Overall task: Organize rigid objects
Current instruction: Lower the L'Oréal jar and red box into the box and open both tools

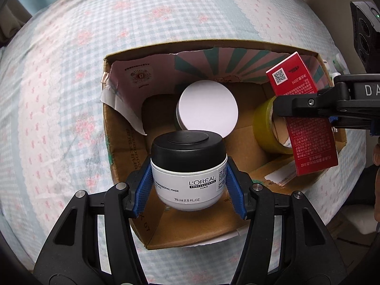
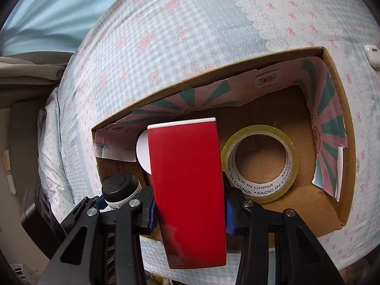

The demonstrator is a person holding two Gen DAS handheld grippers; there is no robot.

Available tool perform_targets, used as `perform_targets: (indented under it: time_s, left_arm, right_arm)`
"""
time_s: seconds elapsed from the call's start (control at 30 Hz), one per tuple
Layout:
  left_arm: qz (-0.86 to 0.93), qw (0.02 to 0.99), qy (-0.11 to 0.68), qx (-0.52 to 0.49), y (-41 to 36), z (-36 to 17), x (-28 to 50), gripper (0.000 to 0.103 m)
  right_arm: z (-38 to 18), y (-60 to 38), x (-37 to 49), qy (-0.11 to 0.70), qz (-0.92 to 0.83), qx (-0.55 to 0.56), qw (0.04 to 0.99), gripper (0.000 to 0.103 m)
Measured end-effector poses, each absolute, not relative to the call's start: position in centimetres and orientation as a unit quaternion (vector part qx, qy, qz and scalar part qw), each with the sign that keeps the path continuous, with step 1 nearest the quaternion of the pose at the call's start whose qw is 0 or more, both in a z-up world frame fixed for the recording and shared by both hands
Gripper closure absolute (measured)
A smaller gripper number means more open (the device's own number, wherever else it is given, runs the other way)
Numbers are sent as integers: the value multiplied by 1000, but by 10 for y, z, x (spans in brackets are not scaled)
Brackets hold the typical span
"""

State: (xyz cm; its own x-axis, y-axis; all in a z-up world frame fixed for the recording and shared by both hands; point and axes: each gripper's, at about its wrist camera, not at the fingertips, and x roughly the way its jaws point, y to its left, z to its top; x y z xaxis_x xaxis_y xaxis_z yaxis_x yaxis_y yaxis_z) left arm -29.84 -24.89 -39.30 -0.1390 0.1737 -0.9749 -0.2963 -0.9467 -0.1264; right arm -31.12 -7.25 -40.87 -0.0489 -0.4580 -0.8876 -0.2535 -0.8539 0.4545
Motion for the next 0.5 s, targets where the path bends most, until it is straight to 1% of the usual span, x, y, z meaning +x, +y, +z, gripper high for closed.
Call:
perform_targets:
  time_s: [0.1, 0.17, 0.2, 0.23, 0.27, 0.3, 0.33, 0.37, 0.5]
  left_arm:
    - [756, 154, 58, -634, -248, -395, -297, 50]
    - [760, 147, 62, -630, -248, -393, -295, 47]
    - [762, 154, 53, -627, -250, -390, -294, 36]
    - [762, 172, 36, -624, -251, -385, -293, 16]
    - [763, 179, 27, -621, -251, -381, -292, 1]
    - [768, 177, 28, -615, -250, -377, -290, 0]
    - [769, 179, 29, -613, -248, -376, -289, 0]
    - [768, 186, 24, -613, -248, -376, -287, 0]
    - [768, 180, 3, -615, -253, -378, -284, 0]
  right_arm:
    - [-415, -73, -313, -273, -669, 688, 73, 63]
    - [-417, -76, -317, -269, -662, 696, 69, 62]
    - [-417, -78, -318, -257, -664, 700, 64, 61]
    - [-417, -80, -319, -244, -667, 702, 56, 58]
    - [-415, -80, -319, -237, -670, 701, 50, 44]
    - [-413, -79, -319, -235, -675, 697, 48, 17]
    - [-409, -78, -318, -235, -680, 693, 47, 3]
    - [-405, -76, -317, -233, -685, 689, 46, 0]
    - [-394, -69, -311, -206, -703, 680, 38, 0]
